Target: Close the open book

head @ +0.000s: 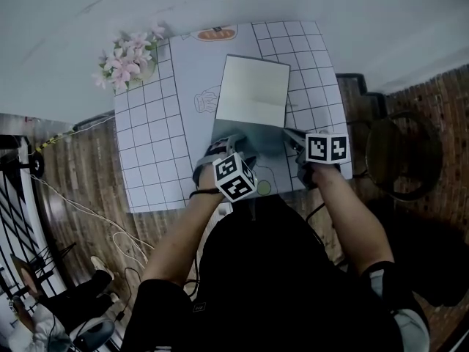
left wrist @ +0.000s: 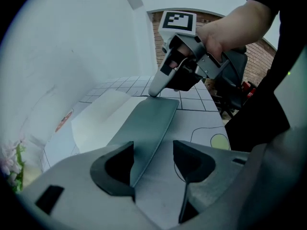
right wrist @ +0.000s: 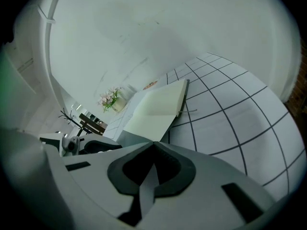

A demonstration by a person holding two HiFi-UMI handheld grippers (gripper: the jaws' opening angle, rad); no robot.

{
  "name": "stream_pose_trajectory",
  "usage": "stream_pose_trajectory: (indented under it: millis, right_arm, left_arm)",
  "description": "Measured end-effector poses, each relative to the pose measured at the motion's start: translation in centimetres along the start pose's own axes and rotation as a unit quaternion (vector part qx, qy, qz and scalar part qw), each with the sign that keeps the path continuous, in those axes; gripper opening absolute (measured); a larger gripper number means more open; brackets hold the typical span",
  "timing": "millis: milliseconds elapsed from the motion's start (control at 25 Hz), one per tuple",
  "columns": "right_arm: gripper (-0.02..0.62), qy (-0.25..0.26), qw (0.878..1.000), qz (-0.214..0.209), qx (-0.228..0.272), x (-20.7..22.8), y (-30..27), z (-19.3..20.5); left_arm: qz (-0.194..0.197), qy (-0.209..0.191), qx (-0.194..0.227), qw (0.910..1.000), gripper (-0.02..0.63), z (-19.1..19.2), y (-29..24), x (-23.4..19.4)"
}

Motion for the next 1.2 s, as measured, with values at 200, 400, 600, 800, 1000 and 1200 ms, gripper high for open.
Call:
stream_pose_trajectory:
  millis: [200, 400, 600, 800, 1000, 1200]
  right_arm:
    - [0.006, -0.025, 0.999, -0.007, 0.019, -0.4, 0.8, -1.2]
    - [0.007, -0.065, 0.996, -0.019, 0.063, -0.3, 2.2, -2.8]
    - [0.008, -0.079, 0.988, -0.013, 0.135, 1.4, 5.5, -4.7]
    - [0.008, -0.049, 0.986, 0.003, 0.158, 2.6, 7.8, -5.8]
    - [0.008, 0.020, 0.987, 0.005, 0.161, 1.7, 8.2, -7.3]
    - [0.006, 0.068, 0.987, -0.005, 0.146, 1.0, 7.3, -7.8]
  left_arm:
    - [-0.022, -0.022, -0.012, 0.9994, 0.239, -1.0, 0.0, -1.1]
    - [-0.034, -0.044, 0.000, 0.9984, 0.195, -3.0, 2.0, -2.6]
    - [-0.061, -0.074, 0.024, 0.9951, 0.094, -6.0, 4.5, -4.2]
    - [-0.064, -0.046, 0.042, 0.9960, 0.086, -8.1, 5.6, -6.5]
    - [-0.069, -0.042, 0.043, 0.9958, 0.086, -9.9, 6.0, -8.9]
    - [-0.077, -0.042, 0.041, 0.9953, 0.087, -11.5, 5.6, -11.6]
Point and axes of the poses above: the fingertips, and each gripper's own axes: y backward along the fingers, x to its right, z out of its underside, the point moved 1 cm from there along y, backward along the fingers, and after that the axes turned 3 degrees about z, right-handed, at the moved point
